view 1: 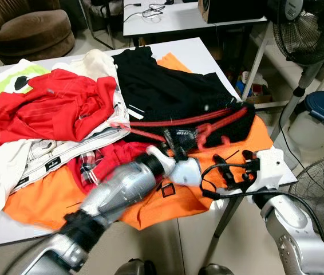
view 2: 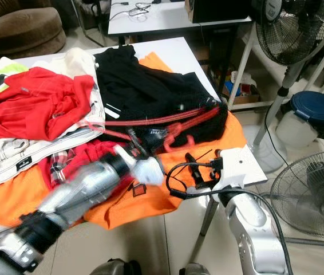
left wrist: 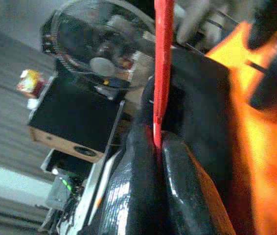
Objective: Hang hanger
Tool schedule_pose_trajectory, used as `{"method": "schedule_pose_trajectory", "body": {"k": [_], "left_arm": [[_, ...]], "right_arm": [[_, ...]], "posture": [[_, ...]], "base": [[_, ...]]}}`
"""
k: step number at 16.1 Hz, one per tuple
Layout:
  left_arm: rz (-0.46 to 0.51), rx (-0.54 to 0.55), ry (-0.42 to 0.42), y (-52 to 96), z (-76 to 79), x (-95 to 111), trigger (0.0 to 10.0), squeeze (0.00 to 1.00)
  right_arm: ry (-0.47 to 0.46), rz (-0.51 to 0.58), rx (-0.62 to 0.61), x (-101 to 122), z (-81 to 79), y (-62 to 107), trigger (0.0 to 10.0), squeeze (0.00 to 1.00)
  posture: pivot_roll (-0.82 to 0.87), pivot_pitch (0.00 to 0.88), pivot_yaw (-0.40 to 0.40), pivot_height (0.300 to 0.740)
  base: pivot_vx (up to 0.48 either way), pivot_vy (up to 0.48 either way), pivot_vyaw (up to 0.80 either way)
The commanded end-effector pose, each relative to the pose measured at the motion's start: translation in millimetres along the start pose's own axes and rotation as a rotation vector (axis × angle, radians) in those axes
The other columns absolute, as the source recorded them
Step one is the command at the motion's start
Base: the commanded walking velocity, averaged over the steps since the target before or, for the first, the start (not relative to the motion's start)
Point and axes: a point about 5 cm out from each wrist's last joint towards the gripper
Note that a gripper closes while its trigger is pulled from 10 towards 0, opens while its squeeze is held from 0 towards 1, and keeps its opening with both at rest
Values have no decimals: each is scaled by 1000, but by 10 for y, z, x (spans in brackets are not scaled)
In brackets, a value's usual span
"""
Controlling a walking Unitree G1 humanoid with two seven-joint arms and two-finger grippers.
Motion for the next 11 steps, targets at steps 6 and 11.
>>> {"method": "schedule_pose_trajectory", "body": {"k": [6, 11], "left_arm": [[-41, -26, -92, -298, 177, 0, 10000, 0], [-193, 77, 97, -544, 132, -9, 10000, 0]], "right_arm": [[-30, -12, 1, 0, -12, -10, 10000, 0], [-28, -4, -4, 27, 1, -16, 10000, 0]], "posture": [[-172, 85, 110, 740], [-182, 83, 109, 740]], "base": [[0, 0, 0], [0, 0, 0]]}}
Point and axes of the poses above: a point about 5 cm out from each wrist's last joint towards the gripper, its own y axis pointing back from the gripper into the wrist, its own x axis along the axis of the wrist's last joint, z = x × y, and after that the axes turned 12 degrees about -y, right-handed
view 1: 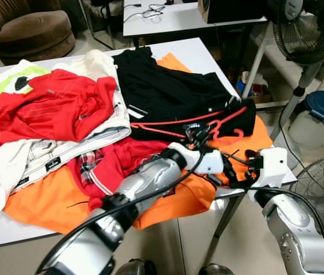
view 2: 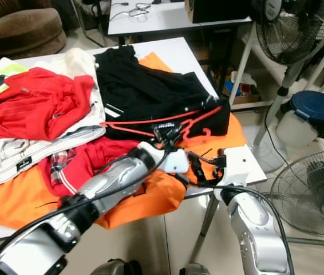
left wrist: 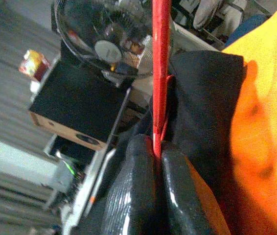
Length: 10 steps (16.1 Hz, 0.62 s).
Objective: Hang hanger
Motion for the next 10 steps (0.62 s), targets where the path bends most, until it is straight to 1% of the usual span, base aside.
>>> {"method": "schedule_pose_trajectory", "body": {"k": [1, 2, 3, 4, 6, 8, 9, 10], "left_arm": [[-56, 11, 21, -8, 6, -68, 10000, 0], [-98, 3, -20, -2, 35, -120, 10000, 0], [-167, 14, -57, 27, 7, -259, 10000, 0], [-195, 17, -69, 46, -12, -324, 10000, 0], [-260, -4, -133, 166, -54, -561, 10000, 0], [-296, -32, -169, 291, -60, -715, 10000, 0], [-303, -42, -188, 328, -61, -751, 10000, 0], [-316, -60, -215, 395, -59, -803, 10000, 0]], "right_arm": [[-7, -3, 12, 8, -24, -7, 10000, 0], [-10, -2, 6, 10, -13, -2, 10000, 0], [-11, 3, -2, 22, 2, 10, 10000, 0], [-12, 5, -5, 25, 8, 15, 10000, 0], [-12, 0, -10, 7, 12, 38, 10000, 0], [-12, -4, -10, -8, 7, 45, 10000, 0], [-12, -5, -10, -11, 7, 44, 10000, 0], [-10, -7, -10, -18, 11, 46, 10000, 0]], "posture": [[-186, 84, 109, 740], [-192, 84, 111, 740], [-195, 87, 112, 740], [-195, 88, 112, 740], [-195, 91, 113, 740], [-190, 94, 115, 740], [-190, 94, 115, 740], [-188, 91, 114, 740]], "base": [[0, 0, 0], [0, 0, 0], [0, 0, 0], [0, 0, 0], [0, 0, 0], [0, 0, 0], [0, 0, 0], [0, 0, 0]]}}
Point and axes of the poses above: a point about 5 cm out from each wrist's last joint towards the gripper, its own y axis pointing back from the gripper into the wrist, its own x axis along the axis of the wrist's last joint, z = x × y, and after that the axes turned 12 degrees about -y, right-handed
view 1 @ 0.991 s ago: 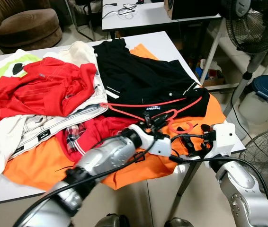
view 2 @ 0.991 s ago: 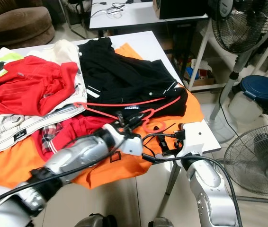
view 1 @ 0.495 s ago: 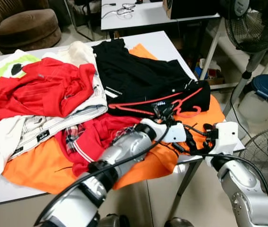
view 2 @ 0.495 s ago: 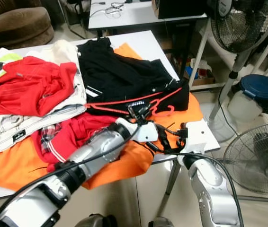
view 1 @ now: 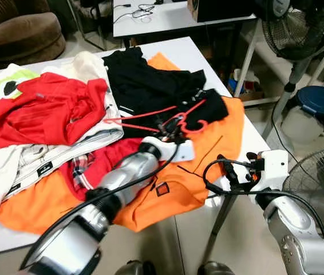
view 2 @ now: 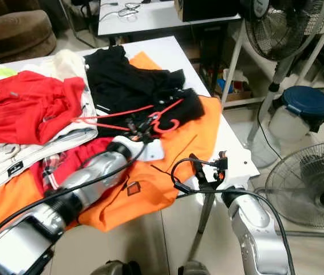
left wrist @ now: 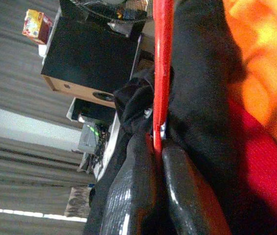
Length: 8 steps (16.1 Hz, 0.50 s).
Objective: Hang hanger
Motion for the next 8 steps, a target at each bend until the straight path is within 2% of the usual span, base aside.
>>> {"method": "schedule_pose_trajectory", "body": {"k": [1, 2, 3, 5, 6, 7, 8], "left_arm": [[-75, -55, -34, 103, 78, -196, 10000, 0], [-83, -58, -19, 152, 81, -232, 10000, 0], [-54, -67, 88, 212, 63, -212, 10000, 0], [117, -98, 406, 342, -30, -1, 10000, 0], [156, -118, 439, 409, -44, 11, 10000, 0], [189, -179, 494, 495, 9, 25, 10000, 0], [198, -220, 490, 550, 59, 18, 10000, 0]], "right_arm": [[-5, -1, 6, 5, -18, 14, 10000, 0], [-3, -1, 6, 3, -13, 21, 10000, 0], [2, -1, 5, 8, -6, 28, 10000, 0], [9, -5, 3, 6, 13, 54, 10000, 0], [10, -8, 1, 0, 23, 64, 10000, 0], [12, -12, 1, -5, 27, 70, 10000, 0], [13, -14, 2, -9, 28, 72, 10000, 0]], "posture": [[-188, 91, 114, 740], [-191, 88, 113, 740], [-194, 85, 113, 740], [-193, 82, 110, 740], [-189, 80, 108, 740], [-188, 80, 107, 740], [-188, 79, 107, 740]], "base": [[0, 0, 0], [0, 0, 0], [0, 0, 0], [0, 0, 0], [0, 0, 0], [0, 0, 0], [0, 0, 0]]}}
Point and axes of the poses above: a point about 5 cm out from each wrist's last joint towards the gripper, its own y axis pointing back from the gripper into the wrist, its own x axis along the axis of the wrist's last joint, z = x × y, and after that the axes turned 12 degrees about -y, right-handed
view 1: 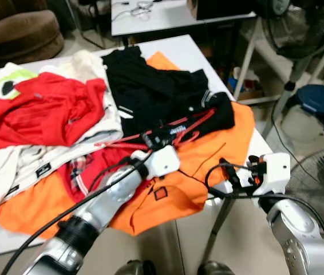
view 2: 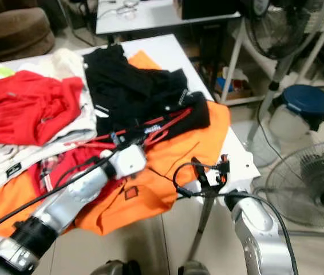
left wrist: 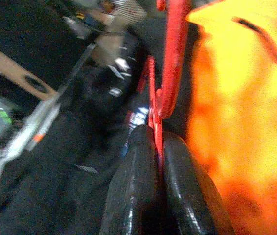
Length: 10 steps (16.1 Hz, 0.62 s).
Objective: Hang hanger
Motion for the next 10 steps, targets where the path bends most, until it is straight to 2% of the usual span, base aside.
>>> {"method": "schedule_pose_trajectory", "body": {"k": [1, 3, 5, 6, 10], "left_arm": [[-17, -84, 12, 93, 104, -62, 10000, 0], [-53, -103, -23, 180, 80, -119, 10000, 0], [-58, -77, -46, 149, 20, -97, 10000, 0], [-63, -24, -85, 65, -77, -50, 10000, 0], [-177, 63, -106, -84, -162, -87, 10000, 0]], "right_arm": [[1, 3, 5, 18, -8, 17, 10000, 0], [5, -1, 6, 14, -6, 26, 10000, 0], [3, 2, 7, 26, -7, 25, 10000, 0], [0, 44, 13, 147, -21, -18, 10000, 0], [9, 88, 17, 293, -19, -60, 10000, 0]], "posture": [[-189, 78, 106, 740], [-190, 78, 105, 740], [-190, 78, 103, 740], [-193, 78, 102, 740], [-200, 79, 102, 740]], "base": [[0, 0, 0], [0, 0, 0], [0, 0, 0], [0, 0, 0], [0, 0, 0]]}}
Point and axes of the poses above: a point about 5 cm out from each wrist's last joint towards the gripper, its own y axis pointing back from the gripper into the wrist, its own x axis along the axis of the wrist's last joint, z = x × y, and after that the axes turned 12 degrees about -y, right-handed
